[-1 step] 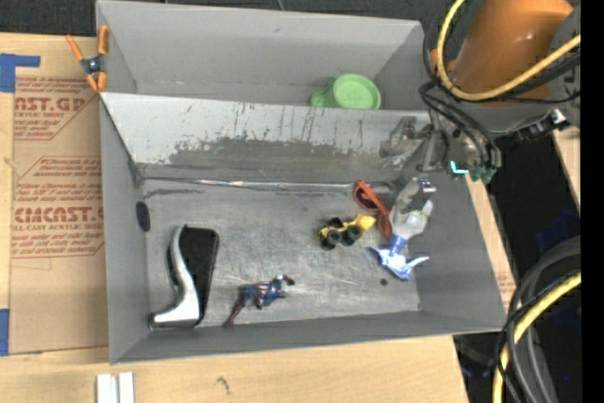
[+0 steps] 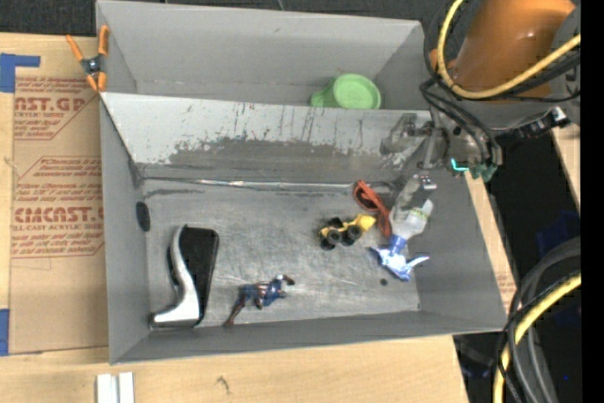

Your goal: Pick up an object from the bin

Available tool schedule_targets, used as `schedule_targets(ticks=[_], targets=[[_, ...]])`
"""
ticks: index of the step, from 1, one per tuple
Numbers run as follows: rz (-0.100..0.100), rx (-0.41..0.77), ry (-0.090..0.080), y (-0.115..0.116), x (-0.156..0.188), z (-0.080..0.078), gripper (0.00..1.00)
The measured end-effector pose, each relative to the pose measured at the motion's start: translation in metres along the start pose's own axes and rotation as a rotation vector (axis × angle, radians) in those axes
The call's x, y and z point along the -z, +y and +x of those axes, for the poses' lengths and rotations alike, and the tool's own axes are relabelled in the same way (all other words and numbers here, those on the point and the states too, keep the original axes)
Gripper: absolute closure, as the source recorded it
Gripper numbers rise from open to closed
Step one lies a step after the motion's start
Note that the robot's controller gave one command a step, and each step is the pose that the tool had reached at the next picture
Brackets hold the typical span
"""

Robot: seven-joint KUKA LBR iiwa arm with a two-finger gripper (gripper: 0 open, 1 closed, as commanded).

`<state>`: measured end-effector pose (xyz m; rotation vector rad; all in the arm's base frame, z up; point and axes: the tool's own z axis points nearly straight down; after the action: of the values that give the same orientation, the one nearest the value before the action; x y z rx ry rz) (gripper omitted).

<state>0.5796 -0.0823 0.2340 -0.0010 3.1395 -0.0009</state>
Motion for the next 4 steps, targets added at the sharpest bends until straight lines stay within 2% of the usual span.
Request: schedule_targets(ticks=[1,2,3,4], targets=[[0.0,0.091,-0.005,-0.002,-0.036,0.002,0.0],[-0.001,0.243,-0.004,-0.043,-0.096,0.039,0.0],[-0.013,0.258,-0.003,-0.057,-0.114,0.052,1.0],[-0.012,0.254,-0.007,-0.058,-0.114,0.05,0.0]])
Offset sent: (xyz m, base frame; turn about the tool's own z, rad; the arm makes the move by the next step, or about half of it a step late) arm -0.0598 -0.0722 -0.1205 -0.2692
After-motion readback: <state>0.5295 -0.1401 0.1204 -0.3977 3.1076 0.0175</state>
